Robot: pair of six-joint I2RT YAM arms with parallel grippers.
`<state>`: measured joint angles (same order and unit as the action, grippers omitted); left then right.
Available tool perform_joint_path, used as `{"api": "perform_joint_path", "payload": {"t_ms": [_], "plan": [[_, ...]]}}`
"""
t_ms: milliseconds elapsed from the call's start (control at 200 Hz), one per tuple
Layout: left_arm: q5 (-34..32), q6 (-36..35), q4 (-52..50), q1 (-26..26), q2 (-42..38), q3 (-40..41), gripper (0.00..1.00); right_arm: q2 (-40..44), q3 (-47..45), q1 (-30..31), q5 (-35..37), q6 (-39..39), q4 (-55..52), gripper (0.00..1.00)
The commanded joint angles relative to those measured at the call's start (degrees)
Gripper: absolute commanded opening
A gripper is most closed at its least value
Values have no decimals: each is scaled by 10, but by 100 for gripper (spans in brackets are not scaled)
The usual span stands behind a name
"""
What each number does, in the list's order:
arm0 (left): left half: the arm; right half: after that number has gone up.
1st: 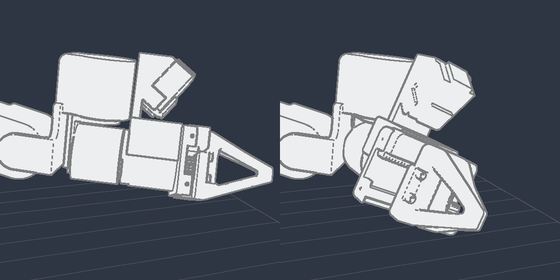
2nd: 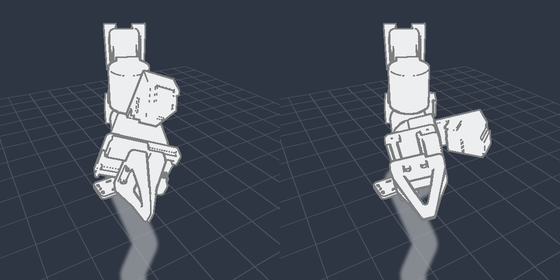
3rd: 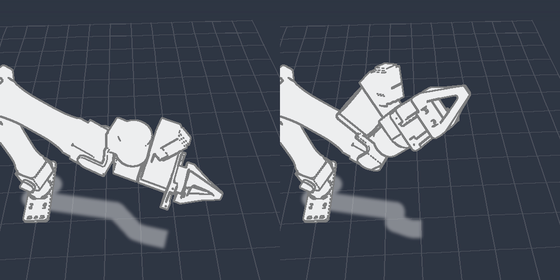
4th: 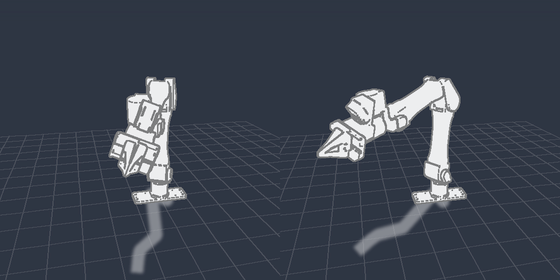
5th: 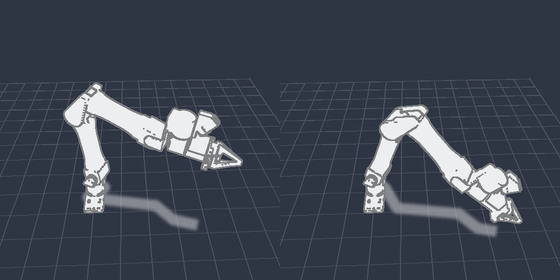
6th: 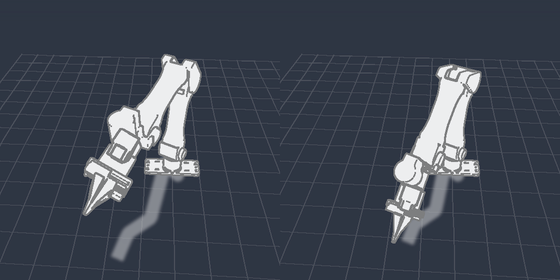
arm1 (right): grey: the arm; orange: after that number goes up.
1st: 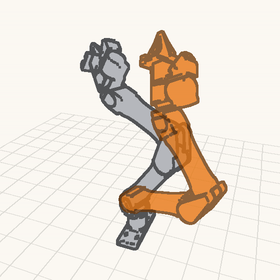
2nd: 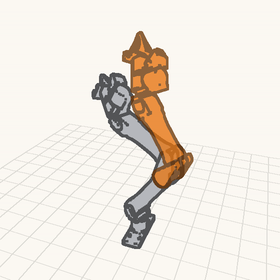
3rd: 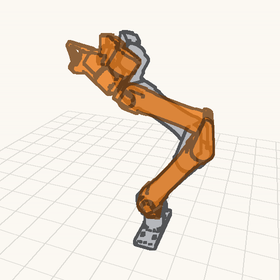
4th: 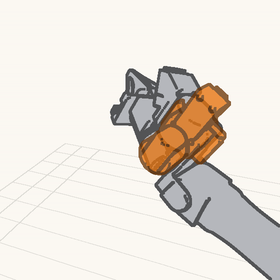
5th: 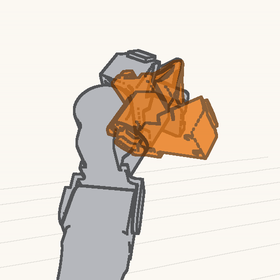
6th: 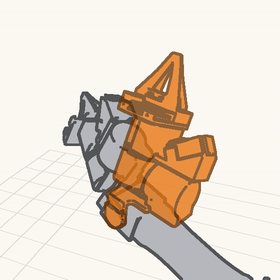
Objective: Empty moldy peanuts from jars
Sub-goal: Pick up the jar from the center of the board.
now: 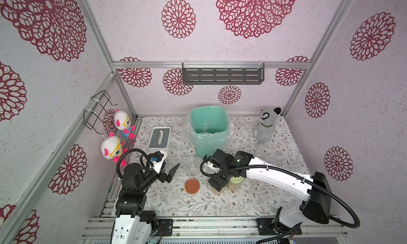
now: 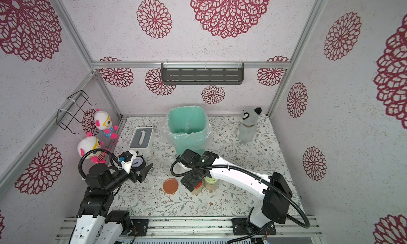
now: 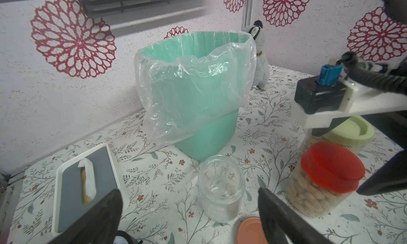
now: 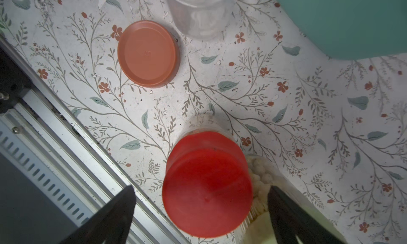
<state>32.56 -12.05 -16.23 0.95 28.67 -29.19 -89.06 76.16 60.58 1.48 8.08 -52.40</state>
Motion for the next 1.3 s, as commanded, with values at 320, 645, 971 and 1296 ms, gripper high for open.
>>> {"api": "perform_joint_path", "payload": {"t_ms": [320, 645, 971, 1296], "plan": [[8, -18, -7, -2, 0, -2, 97, -25, 42, -9, -7, -10, -41, 81], [6, -20, -7, -2, 3, -2, 97, -40, 50, -13, -13, -14, -54, 73], [5, -21, -7, -2, 4, -2, 97, -53, 59, -13, -1, -20, -71, 74], [4, -20, -8, -1, 3, -2, 97, -45, 58, -14, -9, -19, -67, 55]]}}
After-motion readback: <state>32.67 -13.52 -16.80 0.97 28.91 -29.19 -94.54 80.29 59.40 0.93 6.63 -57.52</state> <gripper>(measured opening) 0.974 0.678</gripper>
